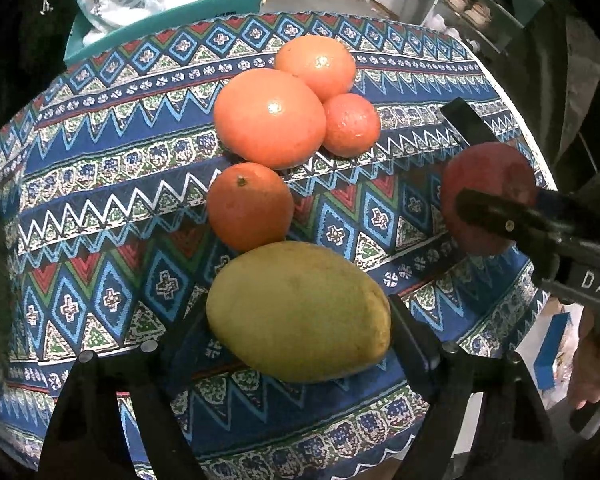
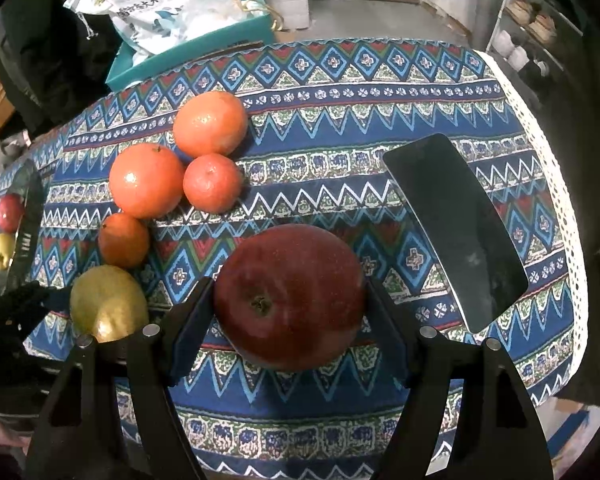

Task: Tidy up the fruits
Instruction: 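Lift the mango with the left tool while the right tool lifts the red apple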

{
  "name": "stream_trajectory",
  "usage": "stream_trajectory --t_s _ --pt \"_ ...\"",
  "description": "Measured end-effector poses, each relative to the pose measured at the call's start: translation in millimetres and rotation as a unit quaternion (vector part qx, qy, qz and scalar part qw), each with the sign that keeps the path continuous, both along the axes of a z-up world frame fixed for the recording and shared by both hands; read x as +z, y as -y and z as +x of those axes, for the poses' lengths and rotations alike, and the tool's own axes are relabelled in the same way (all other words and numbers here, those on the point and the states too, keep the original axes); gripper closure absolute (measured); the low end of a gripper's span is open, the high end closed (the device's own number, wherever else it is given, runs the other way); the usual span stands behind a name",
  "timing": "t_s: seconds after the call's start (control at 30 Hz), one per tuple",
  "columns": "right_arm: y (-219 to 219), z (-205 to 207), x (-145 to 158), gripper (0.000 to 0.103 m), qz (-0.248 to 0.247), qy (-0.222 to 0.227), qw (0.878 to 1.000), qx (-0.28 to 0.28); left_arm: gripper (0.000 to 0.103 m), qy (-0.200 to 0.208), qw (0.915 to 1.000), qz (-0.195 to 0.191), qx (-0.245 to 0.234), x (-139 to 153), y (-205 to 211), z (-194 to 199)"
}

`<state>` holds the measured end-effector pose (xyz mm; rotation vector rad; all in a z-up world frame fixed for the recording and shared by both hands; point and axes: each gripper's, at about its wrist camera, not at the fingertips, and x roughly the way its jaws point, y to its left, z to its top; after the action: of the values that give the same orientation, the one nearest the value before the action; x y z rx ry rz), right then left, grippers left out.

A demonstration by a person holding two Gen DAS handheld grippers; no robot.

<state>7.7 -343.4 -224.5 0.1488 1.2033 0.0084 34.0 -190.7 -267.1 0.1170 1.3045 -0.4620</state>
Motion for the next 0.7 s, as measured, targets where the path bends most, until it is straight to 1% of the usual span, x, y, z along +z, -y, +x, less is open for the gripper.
stream_trajectory --t_s 0.13,0.27,0.43,0.7 --pt "-1.6 -0.3 6.4 0.028 -0.005 0.012 1.0 0.0 0.019 0.006 1.0 -0.002 -0.001 4.6 -4.4 -2.6" --pt "-4.2 -0.4 15.0 0.028 -0.014 0.026 1.0 0.003 0.019 0.026 0.9996 0.0 -0.004 15.8 -9.4 -4.7" --pt "-9.1 -0.6 23.2 0.028 -0.019 0.038 0.999 0.008 0.019 0.032 0.9995 -0.003 -0.001 23.5 -14.9 -5.9" --pt "-16.2 -0.7 35.9 0.028 -0.022 0.056 0.998 0.015 0.019 0.057 0.9983 -0.011 0.004 45.8 -24.7 -10.6"
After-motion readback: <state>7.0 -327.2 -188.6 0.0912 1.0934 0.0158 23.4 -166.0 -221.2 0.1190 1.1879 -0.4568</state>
